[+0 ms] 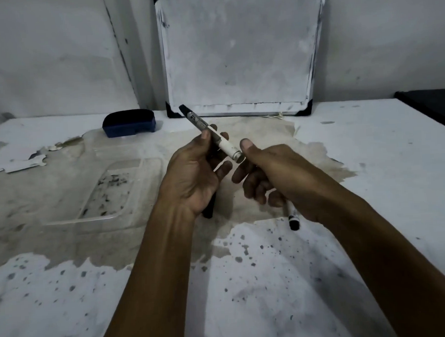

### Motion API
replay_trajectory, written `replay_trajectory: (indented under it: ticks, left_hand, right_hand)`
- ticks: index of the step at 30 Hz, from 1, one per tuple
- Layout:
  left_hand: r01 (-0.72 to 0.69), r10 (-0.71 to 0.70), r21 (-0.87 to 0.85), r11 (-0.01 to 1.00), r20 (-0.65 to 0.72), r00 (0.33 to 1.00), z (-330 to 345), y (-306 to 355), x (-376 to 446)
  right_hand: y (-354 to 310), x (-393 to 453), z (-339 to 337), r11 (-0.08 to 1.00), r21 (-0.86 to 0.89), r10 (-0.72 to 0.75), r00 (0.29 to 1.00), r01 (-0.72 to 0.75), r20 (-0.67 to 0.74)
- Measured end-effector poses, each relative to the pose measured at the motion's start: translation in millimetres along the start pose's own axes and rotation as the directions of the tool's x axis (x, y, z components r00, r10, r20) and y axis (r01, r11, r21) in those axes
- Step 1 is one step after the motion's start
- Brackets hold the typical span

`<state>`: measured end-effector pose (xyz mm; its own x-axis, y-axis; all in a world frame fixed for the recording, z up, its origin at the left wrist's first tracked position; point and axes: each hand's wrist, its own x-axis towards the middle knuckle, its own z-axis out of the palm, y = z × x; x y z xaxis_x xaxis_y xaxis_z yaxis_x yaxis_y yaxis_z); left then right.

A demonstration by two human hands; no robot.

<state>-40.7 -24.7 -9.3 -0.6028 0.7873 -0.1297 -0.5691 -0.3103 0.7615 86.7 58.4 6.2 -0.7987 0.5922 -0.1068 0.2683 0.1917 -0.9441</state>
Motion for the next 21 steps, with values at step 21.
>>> replay_trajectory:
  ticks: [21]
  left_hand:
    - [-0.256,0.274,0.199,0.946,-0.070,0.959,-5.6,-18.2,6.0]
  right_hand:
    - [19.5,-5.4,17.8,0.812,-0.548,-0.350,0.919,0.199,-0.184]
